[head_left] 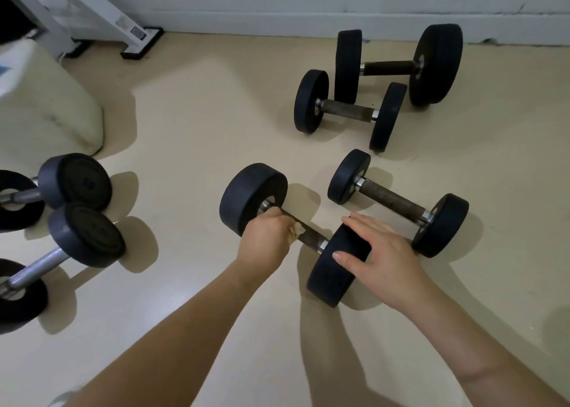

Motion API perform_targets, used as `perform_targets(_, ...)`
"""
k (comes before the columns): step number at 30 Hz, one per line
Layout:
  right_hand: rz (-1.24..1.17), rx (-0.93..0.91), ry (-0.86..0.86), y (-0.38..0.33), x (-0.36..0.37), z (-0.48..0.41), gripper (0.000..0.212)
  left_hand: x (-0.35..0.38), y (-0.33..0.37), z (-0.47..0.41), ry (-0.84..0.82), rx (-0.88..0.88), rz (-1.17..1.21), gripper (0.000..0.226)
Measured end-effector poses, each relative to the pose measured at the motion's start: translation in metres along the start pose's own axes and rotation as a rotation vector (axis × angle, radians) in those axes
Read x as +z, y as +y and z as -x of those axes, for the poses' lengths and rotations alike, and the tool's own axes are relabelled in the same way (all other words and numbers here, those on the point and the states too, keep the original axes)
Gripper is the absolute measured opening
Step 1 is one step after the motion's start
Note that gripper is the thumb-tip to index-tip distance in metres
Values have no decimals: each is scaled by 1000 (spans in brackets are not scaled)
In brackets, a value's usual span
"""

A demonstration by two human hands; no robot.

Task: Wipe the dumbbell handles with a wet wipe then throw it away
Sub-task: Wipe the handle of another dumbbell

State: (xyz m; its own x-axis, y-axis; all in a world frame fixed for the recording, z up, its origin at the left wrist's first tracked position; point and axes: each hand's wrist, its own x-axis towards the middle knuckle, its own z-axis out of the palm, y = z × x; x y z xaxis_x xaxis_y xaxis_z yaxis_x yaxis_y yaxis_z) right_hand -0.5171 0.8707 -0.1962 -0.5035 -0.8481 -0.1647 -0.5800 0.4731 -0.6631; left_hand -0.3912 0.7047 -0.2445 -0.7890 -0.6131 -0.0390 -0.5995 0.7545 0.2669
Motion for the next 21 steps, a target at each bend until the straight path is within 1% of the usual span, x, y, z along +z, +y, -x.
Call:
perform_targets(3, -9, -18, 1, -2, -4, 5, 60, -5, -21, 13, -291, -64, -179, 20)
perform_targets(4, -8, -34, -9, -3, -3, 8, 59, -9, -28, 22, -320, -89, -206, 18)
perform_targets(5, -2, -48, -18, -4, -2, 11, 56, -15, -32, 28, -287, -125, -170, 16)
perform_targets(7, -45, -28, -34, -4, 1, 15, 48, -34, -30, 31, -151, -229, 56, 14)
perform_targets(8, -134, 15, -48, -7, 0, 15, 43, -47, -25, 27, -89, -283, 233, 11)
perform_targets(9, -277, 78, -58, -11, -3, 13, 38, -59, -17, 21, -60, -340, 460, 7)
perform_targets(10, -464, 144, -65, -17, -9, 10, 35, -73, -5, 14, -82, -386, 707, 3)
perform_targets(11, -675, 198, -84, -23, -17, 7, 33, -85, 9, 8, -130, -404, 905, 1)
perform_targets(12, -889, 237, -122, -28, -25, 3, 33, -95, 21, 4, -182, -399, 1035, 4)
perform_targets(13, -1077, 266, -176, -33, -34, 0, 34, -103, 33, 2, -236, -375, 1103, 8)
perform_targets(14, -1194, 275, -224, -37, -42, -3, 33, -111, 43, 2, -279, -345, 1130, 11)
perform_targets(15, -1224, 254, -262, -42, -49, -6, 28, -118, 51, 2, -301, -321, 1137, 12)
perform_targets(16, -1197, 227, -275, -45, -52, -8, 21, -124, 56, 2, -310, -306, 1135, 13)
perform_targets(17, -1160, 222, -255, -48, -53, -10, 15, -131, 60, 2, -316, -299, 1132, 13)
perform_targets(21, -1095, 242, -126, -56, -53, -17, 11, -154, 68, -1, -363, -297, 1035, 23)
